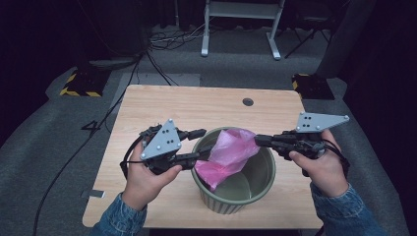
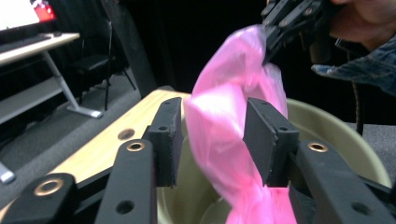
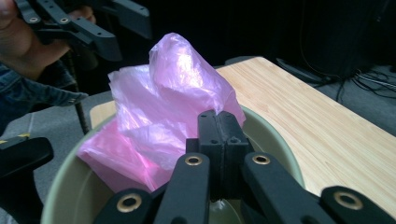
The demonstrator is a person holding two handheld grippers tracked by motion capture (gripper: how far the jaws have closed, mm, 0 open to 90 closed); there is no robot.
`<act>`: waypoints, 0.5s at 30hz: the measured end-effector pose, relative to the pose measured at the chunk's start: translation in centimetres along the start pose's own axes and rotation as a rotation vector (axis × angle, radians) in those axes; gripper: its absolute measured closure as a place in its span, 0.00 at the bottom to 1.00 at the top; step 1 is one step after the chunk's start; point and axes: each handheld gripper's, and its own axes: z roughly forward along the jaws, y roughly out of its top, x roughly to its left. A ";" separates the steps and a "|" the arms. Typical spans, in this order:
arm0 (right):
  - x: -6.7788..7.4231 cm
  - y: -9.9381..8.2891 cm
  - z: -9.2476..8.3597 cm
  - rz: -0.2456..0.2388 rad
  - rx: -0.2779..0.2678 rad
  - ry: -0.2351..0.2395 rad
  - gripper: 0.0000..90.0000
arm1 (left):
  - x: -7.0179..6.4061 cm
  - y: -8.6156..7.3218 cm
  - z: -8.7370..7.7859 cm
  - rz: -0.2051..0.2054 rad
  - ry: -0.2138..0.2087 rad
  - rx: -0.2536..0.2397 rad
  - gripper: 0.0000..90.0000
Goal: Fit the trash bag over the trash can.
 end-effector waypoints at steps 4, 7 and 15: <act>0.6 0.4 0.4 -0.012 -0.012 0.022 1.00 | -0.5 0.7 1.4 0.022 -0.054 0.003 0.62; 0.8 0.5 0.7 -0.018 -0.019 0.034 1.00 | -0.8 0.8 2.1 0.027 -0.090 0.016 0.65; 1.7 0.8 2.0 -0.033 -0.055 0.111 0.97 | -1.3 0.2 4.6 0.004 -0.175 0.037 0.69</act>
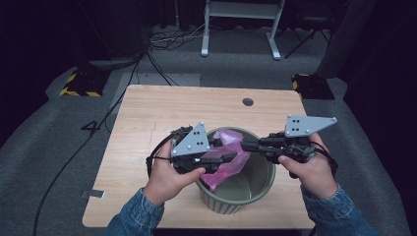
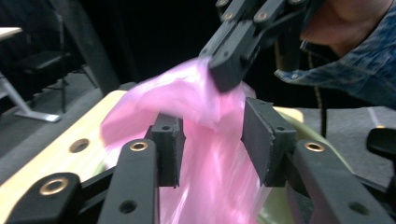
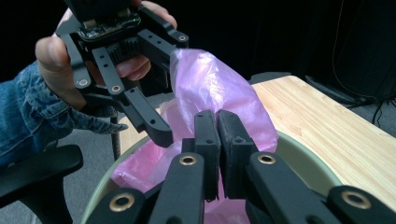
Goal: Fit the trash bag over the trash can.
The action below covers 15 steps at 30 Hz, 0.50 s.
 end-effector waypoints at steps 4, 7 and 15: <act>0.1 -0.1 0.4 -0.012 0.011 -0.009 1.00 | -0.3 0.1 0.2 0.019 -0.014 0.025 0.95; 0.1 -0.1 0.1 -0.014 0.007 -0.025 1.00 | -0.2 0.0 0.1 0.015 -0.007 0.031 1.00; -0.3 -0.4 -1.3 0.008 -0.003 -0.064 1.00 | 0.2 -0.2 -1.0 -0.012 0.048 0.021 1.00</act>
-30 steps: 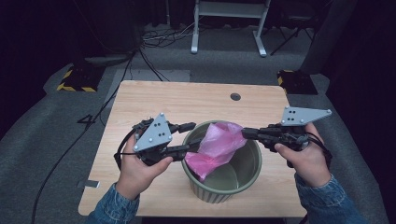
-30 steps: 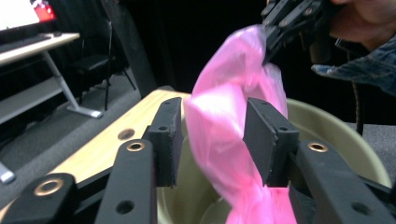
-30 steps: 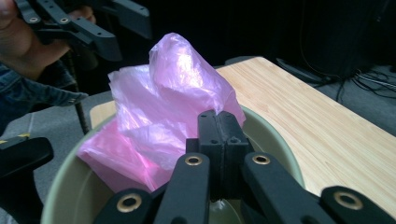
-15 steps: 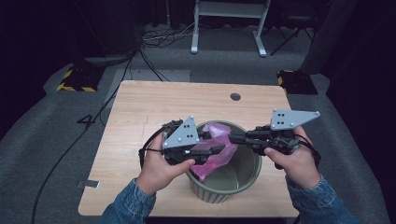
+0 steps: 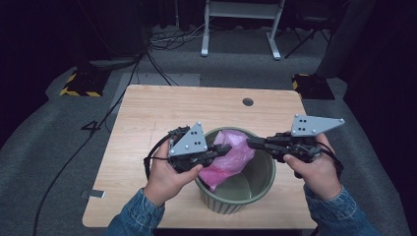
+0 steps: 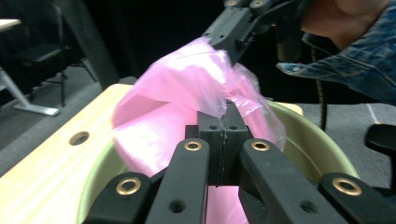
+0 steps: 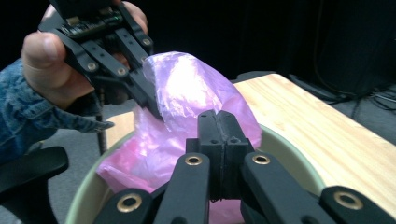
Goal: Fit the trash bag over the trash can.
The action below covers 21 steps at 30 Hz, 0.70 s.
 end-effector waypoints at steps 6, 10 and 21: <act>-0.8 -0.3 -1.9 0.024 0.003 -0.036 1.00 | 0.6 0.0 -1.5 -0.010 0.039 -0.008 1.00; -0.7 -0.3 -2.4 0.008 0.016 -0.058 1.00 | 0.5 0.0 -1.5 0.002 0.044 0.004 1.00; -1.5 -0.9 -3.7 0.005 -0.057 -0.177 0.53 | 0.5 0.1 -2.3 0.000 0.072 -0.013 1.00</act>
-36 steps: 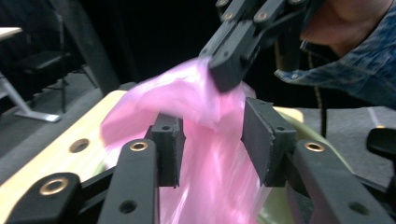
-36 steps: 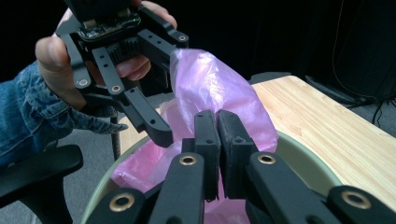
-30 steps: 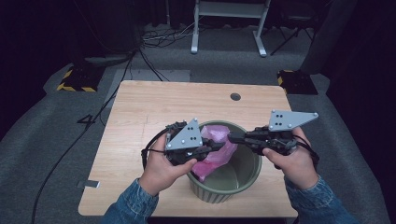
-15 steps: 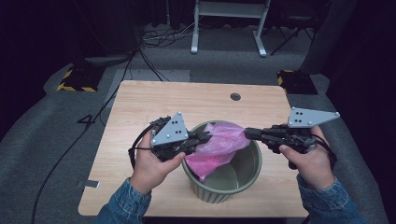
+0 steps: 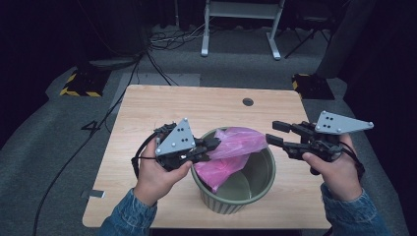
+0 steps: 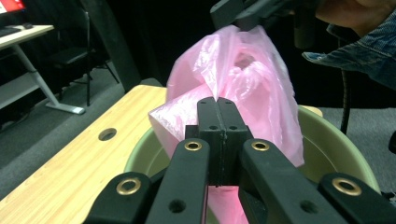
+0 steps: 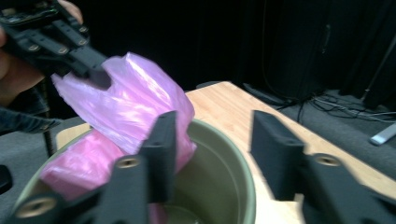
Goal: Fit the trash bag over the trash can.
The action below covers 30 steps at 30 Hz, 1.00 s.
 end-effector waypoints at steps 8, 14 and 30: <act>0.8 -1.8 -0.3 -0.026 0.100 -0.005 0.40 | 0.7 0.0 -0.3 -0.023 0.046 -0.010 1.00; 1.9 -2.5 0.8 -0.044 0.124 0.035 0.40 | 0.2 0.2 0.6 -0.020 0.026 -0.021 1.00; 4.3 -0.8 5.3 -0.093 0.081 0.149 0.85 | -1.5 0.0 3.1 -0.003 -0.107 0.007 1.00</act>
